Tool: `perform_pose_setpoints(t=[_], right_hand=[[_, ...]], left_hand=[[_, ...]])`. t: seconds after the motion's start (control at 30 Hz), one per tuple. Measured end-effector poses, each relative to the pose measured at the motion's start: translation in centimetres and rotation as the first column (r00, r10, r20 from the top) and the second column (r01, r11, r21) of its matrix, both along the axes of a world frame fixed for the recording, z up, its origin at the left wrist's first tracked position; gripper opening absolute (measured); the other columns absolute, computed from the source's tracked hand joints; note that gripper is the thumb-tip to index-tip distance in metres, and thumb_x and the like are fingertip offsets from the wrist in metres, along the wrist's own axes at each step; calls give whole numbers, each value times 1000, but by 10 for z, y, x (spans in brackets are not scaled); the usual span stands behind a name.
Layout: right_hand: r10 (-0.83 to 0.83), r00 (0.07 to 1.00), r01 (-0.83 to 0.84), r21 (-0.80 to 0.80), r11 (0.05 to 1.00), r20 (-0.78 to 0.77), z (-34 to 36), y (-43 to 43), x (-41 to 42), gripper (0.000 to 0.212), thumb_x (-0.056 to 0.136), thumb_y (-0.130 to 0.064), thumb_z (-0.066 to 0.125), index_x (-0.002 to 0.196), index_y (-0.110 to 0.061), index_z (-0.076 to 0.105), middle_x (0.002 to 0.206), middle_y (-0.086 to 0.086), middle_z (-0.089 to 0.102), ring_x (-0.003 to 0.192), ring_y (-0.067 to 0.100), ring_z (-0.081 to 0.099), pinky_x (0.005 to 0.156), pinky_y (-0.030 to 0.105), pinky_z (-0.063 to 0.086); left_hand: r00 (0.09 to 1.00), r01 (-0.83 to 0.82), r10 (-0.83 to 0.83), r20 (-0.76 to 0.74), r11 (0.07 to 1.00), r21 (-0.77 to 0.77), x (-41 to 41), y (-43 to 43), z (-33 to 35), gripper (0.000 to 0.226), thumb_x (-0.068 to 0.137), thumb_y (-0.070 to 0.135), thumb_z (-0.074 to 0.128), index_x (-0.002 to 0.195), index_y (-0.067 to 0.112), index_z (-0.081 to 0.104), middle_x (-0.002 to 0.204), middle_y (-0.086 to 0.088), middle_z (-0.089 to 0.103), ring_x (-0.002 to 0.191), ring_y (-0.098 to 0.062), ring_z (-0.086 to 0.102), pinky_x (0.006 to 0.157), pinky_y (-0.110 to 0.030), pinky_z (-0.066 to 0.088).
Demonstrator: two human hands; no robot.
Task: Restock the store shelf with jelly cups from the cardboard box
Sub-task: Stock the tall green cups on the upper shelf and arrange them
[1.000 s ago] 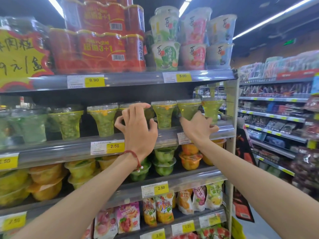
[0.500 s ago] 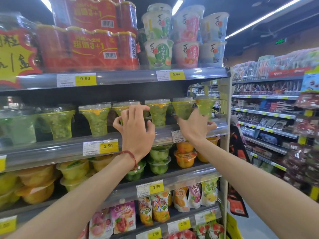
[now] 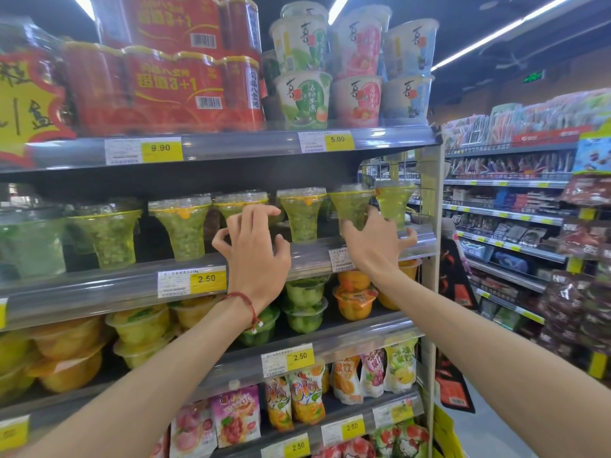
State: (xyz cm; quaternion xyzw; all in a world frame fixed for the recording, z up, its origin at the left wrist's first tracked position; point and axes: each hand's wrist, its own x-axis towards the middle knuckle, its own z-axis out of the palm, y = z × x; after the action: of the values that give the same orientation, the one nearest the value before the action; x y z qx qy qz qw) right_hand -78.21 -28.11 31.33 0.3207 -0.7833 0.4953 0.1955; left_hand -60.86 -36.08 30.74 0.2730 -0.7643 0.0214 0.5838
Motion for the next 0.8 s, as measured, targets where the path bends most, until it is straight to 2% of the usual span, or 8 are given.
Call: perform_pose_setpoints(t=[0.1,0.2,0.43,0.5,0.53,0.6,0.67,0.8], right_hand=[[-53,997,53,0,999,-64,1,0,-3,43,93,-58,56,110,-18,57,84,-10,54,119,25,52,113,56,15],[-62,997,63,18,998,-48,6,0,-4,48,89,-64,58,105,-19,56,84,-8,55,116,25,52,111,55,19],[-55,987,59,19,998,-152,4,0,-7,43,99,-52,51,108,-12,66,75,-10,60,97,21,65,122,52,0],[-29,983,28,-7,1000,-182,3,-2,-12,43,96,-54,57,100,-12,67,74,-6,62,83,16,59,125,51,11],[7,983,-14,-37,999,-182,3,-3,-15,43,93,-54,62,98,-11,68,75,-4,65,79,15,59,120,51,27],[76,987,-90,-94,992,-145,4,-4,-19,44,87,-54,69,99,-11,70,82,0,71,79,19,66,92,45,55],[81,988,-94,-104,990,-129,5,-2,-18,48,84,-53,73,106,-11,70,92,3,74,86,24,69,78,41,58],[25,988,-35,-59,998,-155,9,1,-13,53,84,-56,73,110,-10,68,95,4,73,89,25,68,74,39,57]], left_hand=[[1000,3,-3,8,1000,3,1,-1,0,32,83,17,57,111,31,49,111,15,46,107,-10,37,95,-36,23],[1000,4,-4,18,1000,9,2,-2,-2,32,83,17,56,110,31,49,111,15,47,107,-10,37,94,-35,22],[999,8,-8,32,1000,4,3,-4,-3,31,83,17,56,111,29,50,111,13,47,108,-11,38,97,-39,26],[999,7,-7,34,1000,4,3,-3,-4,31,83,17,56,111,29,51,112,13,48,108,-12,39,97,-39,26],[999,9,-9,33,1000,4,3,-3,-4,31,83,17,57,111,29,51,112,13,48,108,-12,39,97,-39,26],[999,14,-14,29,1000,6,4,-3,-4,31,83,16,57,111,29,51,112,13,48,108,-11,38,95,-36,24],[999,19,-19,30,1000,4,4,-2,-4,31,83,16,57,111,28,51,112,13,48,108,-11,38,94,-34,23],[999,36,-36,32,999,4,6,-3,-3,32,83,15,57,112,28,52,110,12,47,106,-10,36,93,-32,22]])
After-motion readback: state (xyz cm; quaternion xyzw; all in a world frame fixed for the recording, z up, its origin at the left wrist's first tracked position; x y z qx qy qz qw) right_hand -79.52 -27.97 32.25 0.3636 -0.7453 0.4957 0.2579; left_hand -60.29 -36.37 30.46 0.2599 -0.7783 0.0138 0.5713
